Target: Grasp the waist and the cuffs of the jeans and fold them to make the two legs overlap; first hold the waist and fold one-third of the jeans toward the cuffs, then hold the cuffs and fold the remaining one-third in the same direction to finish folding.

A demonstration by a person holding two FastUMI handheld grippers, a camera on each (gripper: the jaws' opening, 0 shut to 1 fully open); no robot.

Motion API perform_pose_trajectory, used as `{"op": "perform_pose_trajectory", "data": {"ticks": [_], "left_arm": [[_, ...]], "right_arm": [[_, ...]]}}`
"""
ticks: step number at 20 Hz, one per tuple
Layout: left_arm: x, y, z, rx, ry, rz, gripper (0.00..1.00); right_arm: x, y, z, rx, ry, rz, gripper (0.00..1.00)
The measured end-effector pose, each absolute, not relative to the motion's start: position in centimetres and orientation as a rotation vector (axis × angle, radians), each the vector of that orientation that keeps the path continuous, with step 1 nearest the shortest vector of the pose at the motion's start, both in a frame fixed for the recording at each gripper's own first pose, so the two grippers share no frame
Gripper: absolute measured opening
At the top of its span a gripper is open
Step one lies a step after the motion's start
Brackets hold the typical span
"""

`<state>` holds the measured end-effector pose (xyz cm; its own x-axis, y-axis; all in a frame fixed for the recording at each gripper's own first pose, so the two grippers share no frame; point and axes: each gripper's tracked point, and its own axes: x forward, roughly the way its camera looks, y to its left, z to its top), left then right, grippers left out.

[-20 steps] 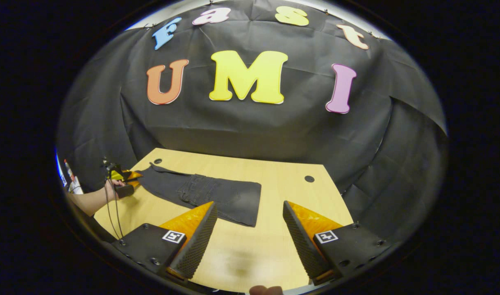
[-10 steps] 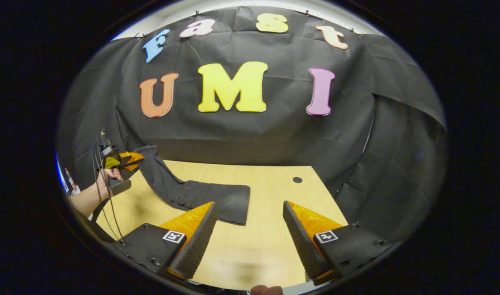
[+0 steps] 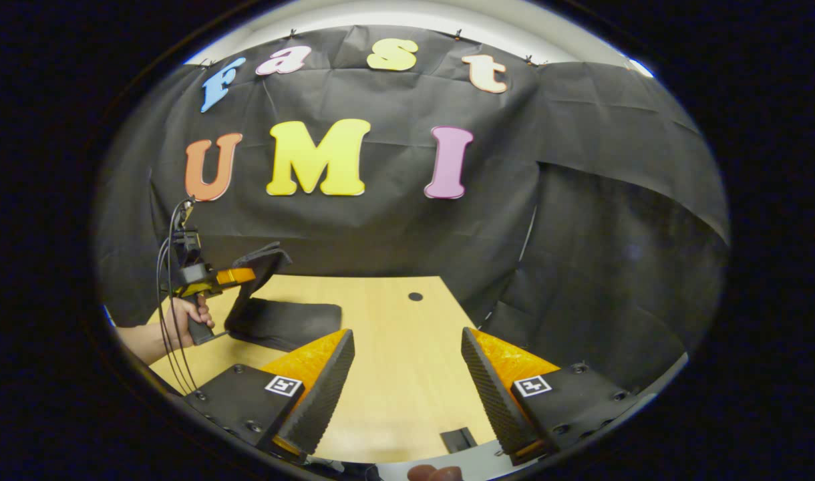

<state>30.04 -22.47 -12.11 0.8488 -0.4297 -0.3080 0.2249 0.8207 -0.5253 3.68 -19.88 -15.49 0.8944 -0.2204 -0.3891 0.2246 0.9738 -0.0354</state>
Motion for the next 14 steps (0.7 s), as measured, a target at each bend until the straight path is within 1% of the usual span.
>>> {"op": "perform_pose_trajectory", "data": {"ticks": [2, 5, 10, 12, 14], "left_arm": [[29.6, -24.3, -13.5, -0.389, 0.444, -0.37, 0.13], [29.3, -26.0, -16.2, -0.293, 0.489, -0.382, 0.13], [29.0, -27.1, -21.7, -0.21, 0.567, -0.349, 0.13], [29.1, -27.3, -23.0, -0.198, 0.598, -0.332, 0.13], [28.9, -28.1, -23.3, -0.178, 0.608, -0.328, 0.19]], "right_arm": [[3.1, -20.9, -15.7, -0.004, 0.399, -0.251, 0.98], [2.8, -21.8, -17.7, -0.013, 0.456, -0.253, 0.99], [3.5, -22.5, -19.3, 0.008, 0.51, -0.237, 0.99], [4.4, -22.5, -19.6, 0.009, 0.515, -0.224, 0.99], [5.1, -22.5, -19.5, 0.006, 0.511, -0.21, 0.99]]}}
